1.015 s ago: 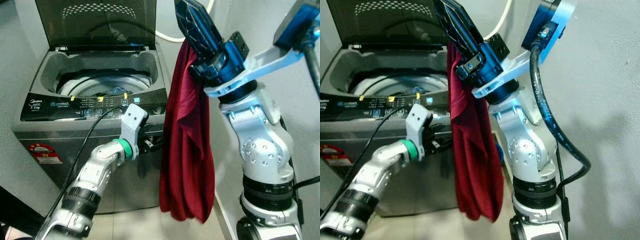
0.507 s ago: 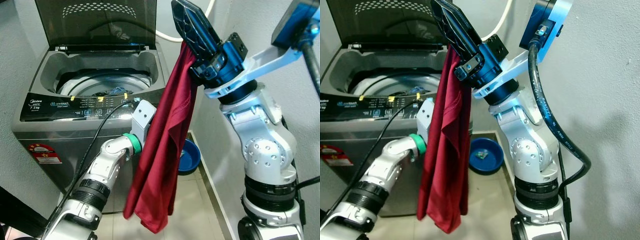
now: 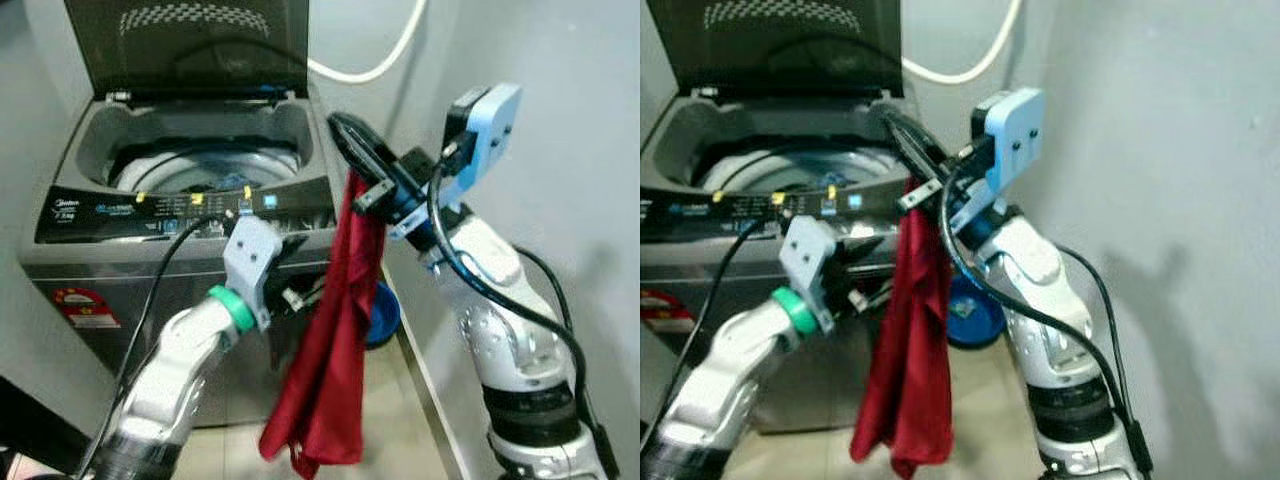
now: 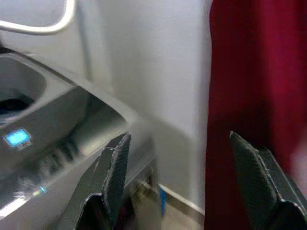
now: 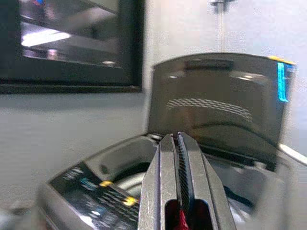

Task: Clothes washing

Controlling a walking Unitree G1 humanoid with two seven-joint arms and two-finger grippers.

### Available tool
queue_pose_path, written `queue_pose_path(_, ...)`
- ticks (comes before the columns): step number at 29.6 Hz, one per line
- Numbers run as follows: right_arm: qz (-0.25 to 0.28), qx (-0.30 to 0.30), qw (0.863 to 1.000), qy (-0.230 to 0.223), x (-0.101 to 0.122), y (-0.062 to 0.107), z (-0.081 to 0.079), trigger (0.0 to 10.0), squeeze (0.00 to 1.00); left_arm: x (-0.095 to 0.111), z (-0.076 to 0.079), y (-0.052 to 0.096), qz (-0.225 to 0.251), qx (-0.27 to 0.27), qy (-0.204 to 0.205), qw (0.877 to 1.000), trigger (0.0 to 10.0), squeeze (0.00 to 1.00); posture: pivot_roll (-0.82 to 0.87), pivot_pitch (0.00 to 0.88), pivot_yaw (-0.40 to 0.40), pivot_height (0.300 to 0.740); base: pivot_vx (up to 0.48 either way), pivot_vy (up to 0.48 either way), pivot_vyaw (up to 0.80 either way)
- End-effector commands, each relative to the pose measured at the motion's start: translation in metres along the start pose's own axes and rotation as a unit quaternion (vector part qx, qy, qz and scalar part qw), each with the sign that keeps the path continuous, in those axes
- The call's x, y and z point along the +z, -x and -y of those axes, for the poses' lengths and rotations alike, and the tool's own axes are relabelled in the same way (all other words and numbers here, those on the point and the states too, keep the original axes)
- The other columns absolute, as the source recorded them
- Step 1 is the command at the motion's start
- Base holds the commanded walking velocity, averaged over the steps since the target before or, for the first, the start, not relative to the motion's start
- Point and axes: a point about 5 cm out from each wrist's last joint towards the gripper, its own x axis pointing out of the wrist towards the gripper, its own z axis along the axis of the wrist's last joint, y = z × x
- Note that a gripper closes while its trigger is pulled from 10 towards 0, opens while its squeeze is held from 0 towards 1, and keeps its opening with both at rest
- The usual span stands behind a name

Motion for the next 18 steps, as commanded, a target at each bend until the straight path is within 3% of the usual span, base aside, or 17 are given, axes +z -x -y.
queue_pose_path(1, 0.015, -0.014, 1.000, 0.013, 0.005, -0.001, 0.004, 10.0, 0.00, 0.005, 0.003, 0.012, -0.005, -0.018, 0.007, 1.000, 10.0, 0.00, 0.13, 0.006, -0.014, 0.740, 0.000, 0.000, 0.00)
queue_pose_path(2, 0.025, -0.018, 0.999, 0.016, 0.009, -0.005, 0.008, 10.0, 0.00, 0.006, 0.003, 0.043, -0.039, -0.054, 0.017, 0.998, 10.0, 0.00, 0.15, 0.010, -0.022, 0.740, 0.000, 0.000, 0.00)
queue_pose_path(3, 0.025, -0.018, 0.999, 0.016, 0.009, -0.005, 0.008, 10.0, 0.00, 0.006, 0.003, 0.043, -0.039, -0.054, 0.017, 0.998, 10.0, 0.00, 0.15, 0.010, -0.022, 0.740, 0.000, 0.000, 0.00)
queue_pose_path(5, 0.034, -0.010, 0.999, 0.019, 0.013, -0.011, 0.007, 10.0, 0.00, 0.005, 0.010, 0.066, -0.067, -0.092, 0.033, 0.993, 10.0, 0.00, 0.15, 0.011, -0.025, 0.740, 0.000, 0.000, 0.00)
queue_pose_path(7, 0.034, -0.010, 0.999, 0.019, 0.013, -0.011, 0.007, 10.0, 0.00, 0.005, 0.010, 0.066, -0.067, -0.092, 0.033, 0.993, 10.0, 0.00, 0.15, 0.011, -0.025, 0.740, 0.000, 0.000, 0.00)
queue_pose_path(8, 0.046, 0.000, 0.999, 0.018, 0.018, -0.016, 0.005, 10.0, 0.00, -0.001, 0.019, 0.075, -0.084, -0.112, 0.052, 0.989, 10.0, 0.00, 0.15, 0.013, -0.028, 0.740, 0.000, 0.000, 0.00)
queue_pose_path(12, 0.085, 0.017, 0.996, 0.003, 0.034, -0.025, 0.002, 10.0, 0.00, -0.018, 0.030, 0.076, -0.103, -0.113, 0.084, 0.985, 10.0, 0.00, 0.14, 0.013, -0.033, 0.740, 0.000, 0.000, 0.00)
queue_pose_path(18, 0.145, 0.066, 0.986, -0.040, 0.063, -0.031, -0.006, 10.0, 0.00, -0.042, 0.034, 0.046, -0.113, -0.092, 0.115, 0.983, 10.0, 0.00, 0.13, 0.009, -0.032, 0.740, 0.000, 0.000, 0.00)
